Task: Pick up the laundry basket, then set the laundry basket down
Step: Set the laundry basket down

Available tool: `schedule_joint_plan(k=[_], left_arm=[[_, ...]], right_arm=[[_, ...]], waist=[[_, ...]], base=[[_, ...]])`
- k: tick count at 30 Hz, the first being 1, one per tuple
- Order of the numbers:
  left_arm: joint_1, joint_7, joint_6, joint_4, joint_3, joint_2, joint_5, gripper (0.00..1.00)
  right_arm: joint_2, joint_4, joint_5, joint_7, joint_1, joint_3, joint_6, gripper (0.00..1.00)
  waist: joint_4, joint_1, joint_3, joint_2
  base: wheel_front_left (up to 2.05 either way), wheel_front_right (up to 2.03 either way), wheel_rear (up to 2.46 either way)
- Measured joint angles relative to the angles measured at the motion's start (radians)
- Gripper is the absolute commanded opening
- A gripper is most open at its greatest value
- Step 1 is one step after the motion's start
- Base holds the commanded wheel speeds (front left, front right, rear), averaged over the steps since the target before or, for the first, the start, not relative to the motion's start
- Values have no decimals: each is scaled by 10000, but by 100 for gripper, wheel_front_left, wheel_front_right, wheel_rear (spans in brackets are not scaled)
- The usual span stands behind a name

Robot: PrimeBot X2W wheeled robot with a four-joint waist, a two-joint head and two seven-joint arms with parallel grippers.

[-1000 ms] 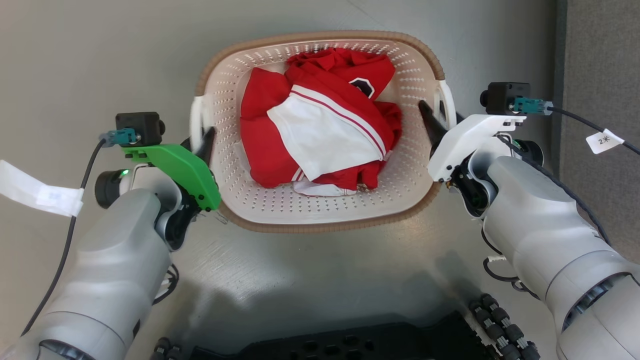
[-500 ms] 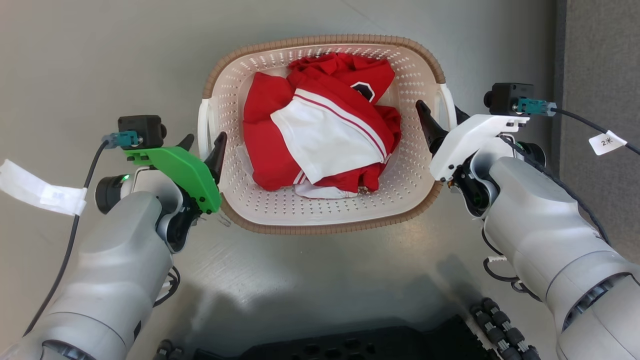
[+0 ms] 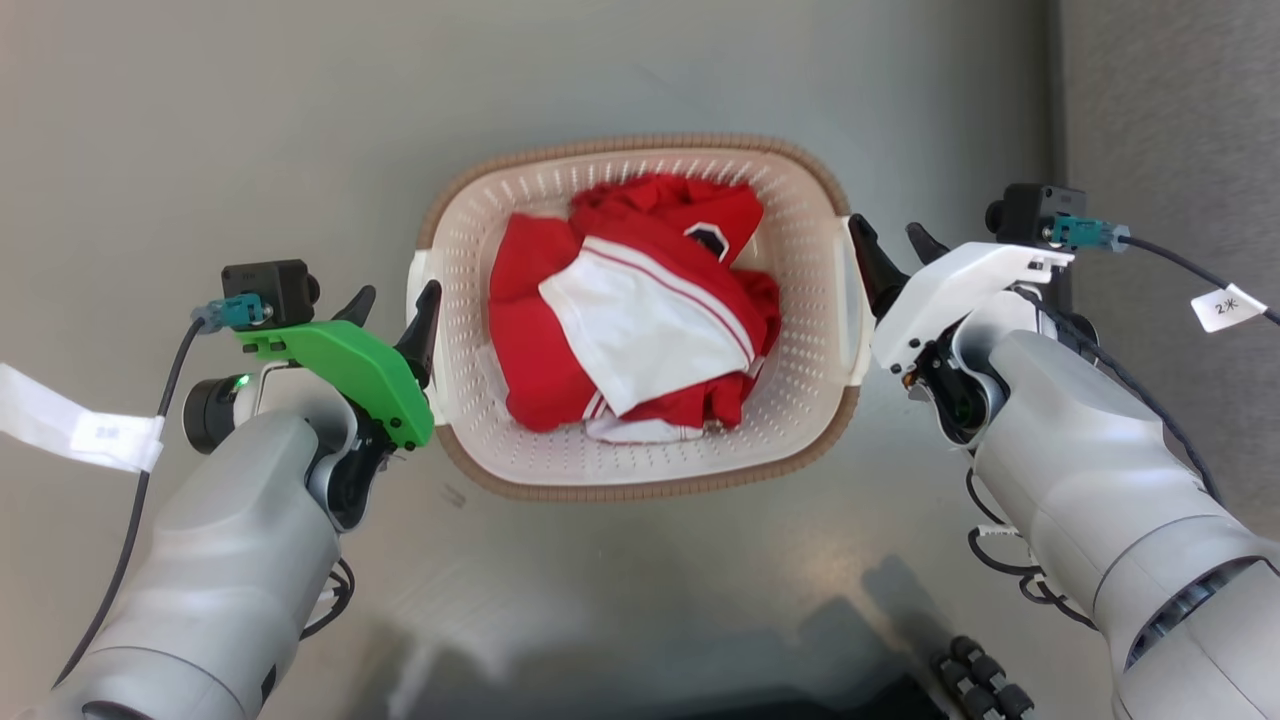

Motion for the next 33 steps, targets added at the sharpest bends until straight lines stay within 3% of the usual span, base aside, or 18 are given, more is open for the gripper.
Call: schedule_joint_plan(k=[6, 18, 33], left_arm=[[164, -257, 0, -253, -82, 205, 2, 100], [945, -514, 0, -972, 75, 575, 42, 100], [2119, -514, 0, -2466, 2136, 1233, 1603, 100]], right_arm=[[-6, -142, -107, 0, 46, -196, 4, 100], [-621, -1446, -1172, 0, 504, -968, 0, 100], [-997, -3595, -2631, 0, 2336, -2458, -472, 100]], waist=[[-118, 0, -781, 0], [-232, -1, -2606, 0], [-139, -1, -4627, 0]], base=[[0, 0, 0], [0, 0, 0], [0, 0, 0]])
